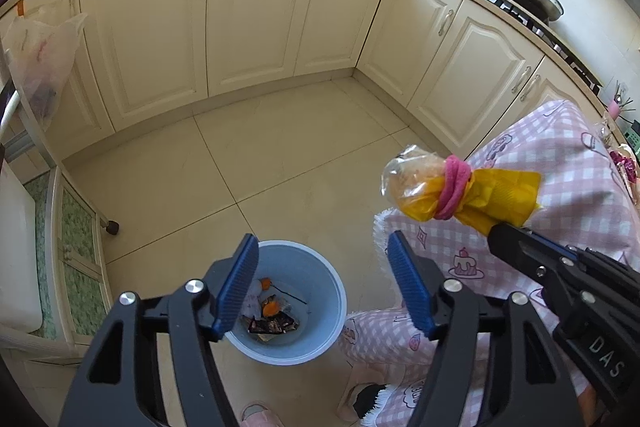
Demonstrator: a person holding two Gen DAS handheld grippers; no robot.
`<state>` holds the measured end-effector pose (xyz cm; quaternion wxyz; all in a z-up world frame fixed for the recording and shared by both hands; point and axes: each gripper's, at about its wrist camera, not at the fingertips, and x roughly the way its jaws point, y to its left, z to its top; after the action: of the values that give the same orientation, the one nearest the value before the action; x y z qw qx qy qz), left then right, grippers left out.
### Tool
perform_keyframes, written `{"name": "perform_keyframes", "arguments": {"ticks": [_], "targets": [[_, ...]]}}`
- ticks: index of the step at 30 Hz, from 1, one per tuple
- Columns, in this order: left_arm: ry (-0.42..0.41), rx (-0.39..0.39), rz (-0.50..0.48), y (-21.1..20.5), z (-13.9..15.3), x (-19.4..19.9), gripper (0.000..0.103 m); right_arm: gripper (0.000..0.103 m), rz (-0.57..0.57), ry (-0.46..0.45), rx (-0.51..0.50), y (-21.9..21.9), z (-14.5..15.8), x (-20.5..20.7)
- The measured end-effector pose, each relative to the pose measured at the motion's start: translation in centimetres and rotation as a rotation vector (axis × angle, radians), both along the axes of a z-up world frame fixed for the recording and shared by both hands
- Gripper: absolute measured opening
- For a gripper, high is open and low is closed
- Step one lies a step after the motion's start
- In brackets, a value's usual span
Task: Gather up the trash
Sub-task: 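Carry the yellow-wrapped bottle over the blue bin and open the right tool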
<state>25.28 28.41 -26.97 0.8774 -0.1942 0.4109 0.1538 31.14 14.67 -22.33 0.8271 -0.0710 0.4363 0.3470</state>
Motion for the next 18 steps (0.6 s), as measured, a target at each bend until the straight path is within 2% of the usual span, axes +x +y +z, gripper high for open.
{"name": "perform_keyframes", "arguments": {"ticks": [9, 16, 18], "targets": [[0.012, -0.033, 0.044, 1.5, -1.1, -0.6, 0.066, 0.006, 0.008, 0.032, -0.029, 1.2, -1.9, 0.5], [-0.012, -0.033, 0.074, 2.5, -0.2, -0.9, 0.066, 0.006, 0.011, 0.046, -0.027, 2.6, -2.3, 0.8], [-0.018, -0.032, 0.087, 2.6, 0.1, -0.9, 0.066, 0.01, 0.017, 0.043, -0.024, 3.0, -2.3, 0.9]]}}
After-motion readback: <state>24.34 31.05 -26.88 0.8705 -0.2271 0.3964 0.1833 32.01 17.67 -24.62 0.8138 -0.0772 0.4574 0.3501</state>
